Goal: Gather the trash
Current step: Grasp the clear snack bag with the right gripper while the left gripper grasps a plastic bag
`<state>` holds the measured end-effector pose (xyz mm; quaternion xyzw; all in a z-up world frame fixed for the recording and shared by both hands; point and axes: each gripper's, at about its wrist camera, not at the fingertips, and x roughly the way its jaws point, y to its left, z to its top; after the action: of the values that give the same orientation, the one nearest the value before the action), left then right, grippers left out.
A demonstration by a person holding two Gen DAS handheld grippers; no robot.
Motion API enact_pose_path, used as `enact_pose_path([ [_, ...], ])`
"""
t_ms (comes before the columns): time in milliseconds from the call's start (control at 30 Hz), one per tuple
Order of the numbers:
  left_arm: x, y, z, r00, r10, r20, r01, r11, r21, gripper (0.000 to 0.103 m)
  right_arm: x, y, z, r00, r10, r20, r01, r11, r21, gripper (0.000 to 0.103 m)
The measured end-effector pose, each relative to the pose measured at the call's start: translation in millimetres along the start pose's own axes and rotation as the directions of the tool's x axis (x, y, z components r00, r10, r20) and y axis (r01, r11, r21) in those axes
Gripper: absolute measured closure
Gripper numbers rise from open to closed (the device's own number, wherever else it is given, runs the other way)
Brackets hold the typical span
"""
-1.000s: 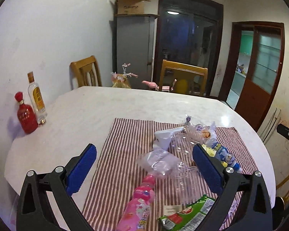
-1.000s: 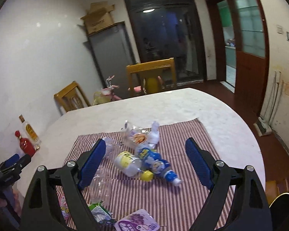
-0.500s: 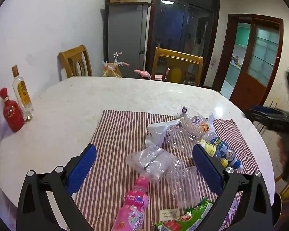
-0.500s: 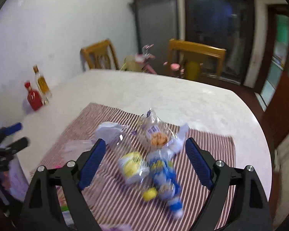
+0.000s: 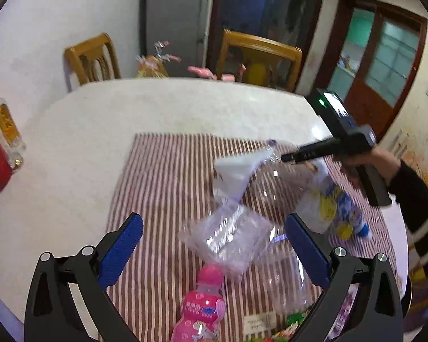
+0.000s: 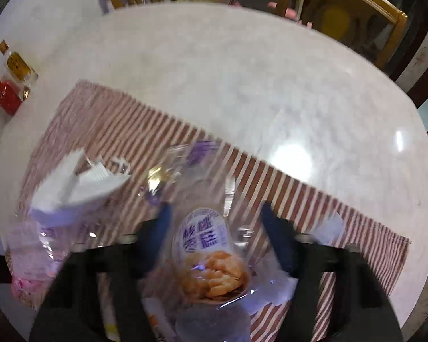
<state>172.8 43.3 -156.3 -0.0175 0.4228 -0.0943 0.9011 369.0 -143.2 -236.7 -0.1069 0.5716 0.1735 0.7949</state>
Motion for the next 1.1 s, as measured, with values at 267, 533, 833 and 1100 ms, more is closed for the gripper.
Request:
enact_pose_path([
  [267,13.8,6.2,-21.6,0.987,-0.112,-0.119,0.119,0.992,0.053,0.006,-34.9,5.4,-19.0,0.994,0.060,0.088,-0.066,0.996,0.060,0.084],
  [533,77.8,13.6,-10.5,0.955,-0.166,-0.247,0.140,0.983,-0.118,0.006,-108.1,1.9,-40.2,0.948,0.123,0.294,-0.165,0.979,0.122,0.084],
  [833,114.6,18.2,-17.6,0.912,-0.264,-0.315,0.169,0.940,-0.297,0.060,-150.6,-8.7,-63.2,0.913,0.113,0.393,-0.177,0.975,0.132,0.082],
  [1100,72.4,5.9,-0.3,0.959,-0.210,-0.192,0.168,0.962,-0.213,0.067,-158.2,-13.2,-78.7,0.900,0.127,0.416,-0.206,0.967,0.152,0.082],
])
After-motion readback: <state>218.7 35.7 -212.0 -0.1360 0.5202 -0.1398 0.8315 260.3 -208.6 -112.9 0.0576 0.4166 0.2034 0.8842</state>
